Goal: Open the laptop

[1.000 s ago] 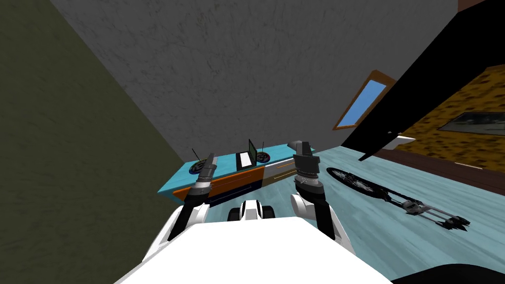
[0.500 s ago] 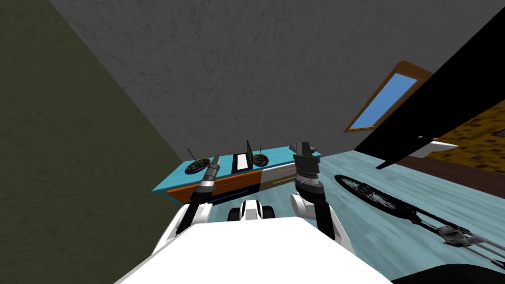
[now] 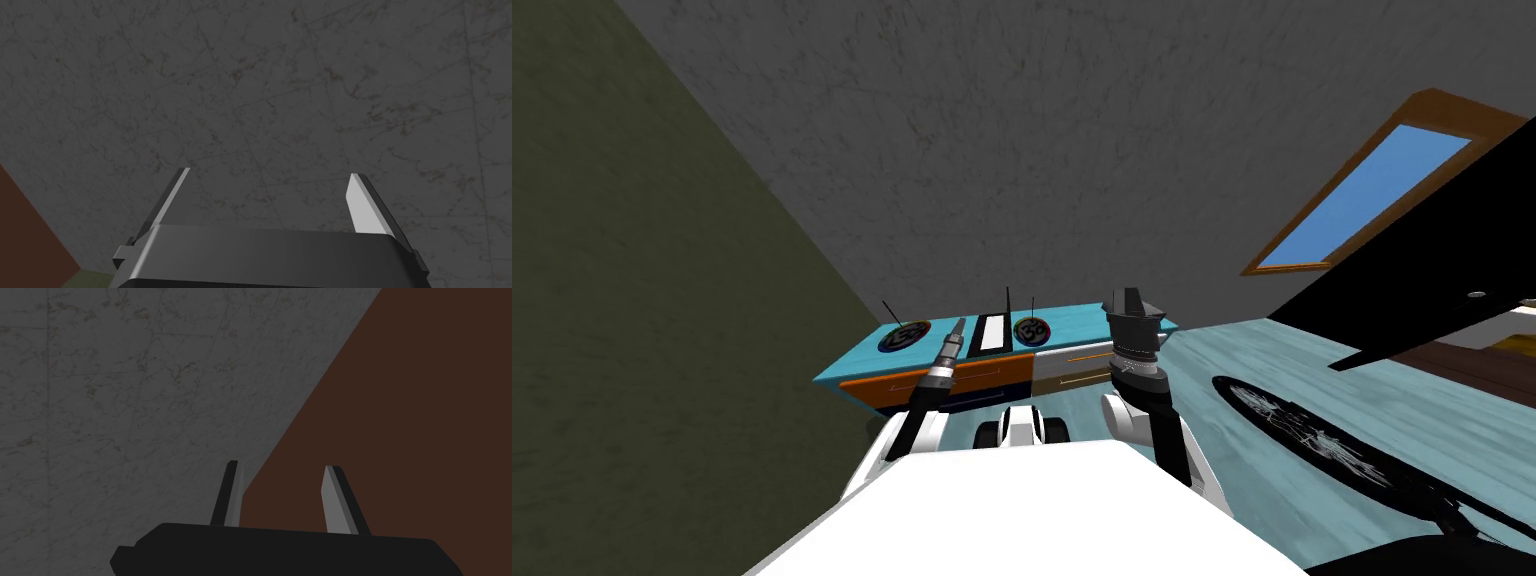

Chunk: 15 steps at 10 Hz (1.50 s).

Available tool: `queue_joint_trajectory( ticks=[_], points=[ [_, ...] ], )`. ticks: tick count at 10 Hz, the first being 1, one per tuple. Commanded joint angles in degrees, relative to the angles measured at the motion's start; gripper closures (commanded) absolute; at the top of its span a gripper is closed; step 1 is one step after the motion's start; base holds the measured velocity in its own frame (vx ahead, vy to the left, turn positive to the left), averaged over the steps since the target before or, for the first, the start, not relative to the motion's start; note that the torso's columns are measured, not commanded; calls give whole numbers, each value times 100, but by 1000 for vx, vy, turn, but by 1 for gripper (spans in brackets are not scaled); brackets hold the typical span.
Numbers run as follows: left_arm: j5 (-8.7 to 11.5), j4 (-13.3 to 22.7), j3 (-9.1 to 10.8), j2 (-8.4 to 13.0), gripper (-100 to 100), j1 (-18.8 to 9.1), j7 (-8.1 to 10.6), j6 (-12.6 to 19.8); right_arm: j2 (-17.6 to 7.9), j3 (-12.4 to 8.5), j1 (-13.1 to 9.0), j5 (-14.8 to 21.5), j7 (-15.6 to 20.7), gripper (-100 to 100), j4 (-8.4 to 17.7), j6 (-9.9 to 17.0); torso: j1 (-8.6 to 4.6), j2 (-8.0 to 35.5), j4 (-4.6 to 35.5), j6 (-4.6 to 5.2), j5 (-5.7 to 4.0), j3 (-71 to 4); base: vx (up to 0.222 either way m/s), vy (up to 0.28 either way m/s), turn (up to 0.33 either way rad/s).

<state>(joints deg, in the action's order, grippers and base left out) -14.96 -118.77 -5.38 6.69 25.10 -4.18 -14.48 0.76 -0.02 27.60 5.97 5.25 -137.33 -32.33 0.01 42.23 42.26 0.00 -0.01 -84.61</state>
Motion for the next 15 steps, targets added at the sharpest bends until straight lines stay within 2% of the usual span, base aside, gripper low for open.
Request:
queue_joint_trajectory(
  ticks=[1, 8, 10, 11, 12, 13, 14, 15],
  points=[
    [-150, 174, -56, -9, -100, -104, -37, 297, 0, 0, 0, 0, 0, 0, 0, 0, 18, 13, 4, 0, 6, 8, 28, -175, 115],
    [-524, 625, -200, -14, -100, -274, -132, 936, -1, 0, -1, 0, 0, 0, 0, 0, 3, 5, 2, 0, 3, 3, 53, -197, 134],
    [-652, 781, -249, -127, -100, -333, -164, 1155, 0, 0, -1, 0, 0, 0, 0, 0, -10, 3, 1, -1, -1, 2, 40, -218, 153],
    [-607, 753, -225, -75, -100, -351, -148, 1100, 0, 0, -1, 0, 0, 0, 0, 0, -11, 10, 3, 0, -2, 6, 9, -105, 30],
    [-639, 585, -247, -62, -100, -308, -145, 1267, -2, -1, -2, 0, 0, 0, 0, 0, 31, 15, 5, 1, 8, 10, 87, -48, -60],
    [-627, 665, -240, -73, -100, -333, -147, 1191, -2, -1, -1, 0, 0, 0, 1, 1, 38, -9, 0, 0, 13, -3, 55, -25, -11],
    [-630, 651, -243, -73, 100, -333, -148, 1214, -3, -2, -1, 0, 0, 0, 0, 0, 27, 1, -1, -2, 10, -1, 8, -5, 2],
    [-457, 728, -270, -190, 100, -383, 7, 1189, -3, -2, -1, 0, 0, 0, 1, 1, 14, 15, 3, -2, 6, 10, 9, 79, 44]
  ],
)
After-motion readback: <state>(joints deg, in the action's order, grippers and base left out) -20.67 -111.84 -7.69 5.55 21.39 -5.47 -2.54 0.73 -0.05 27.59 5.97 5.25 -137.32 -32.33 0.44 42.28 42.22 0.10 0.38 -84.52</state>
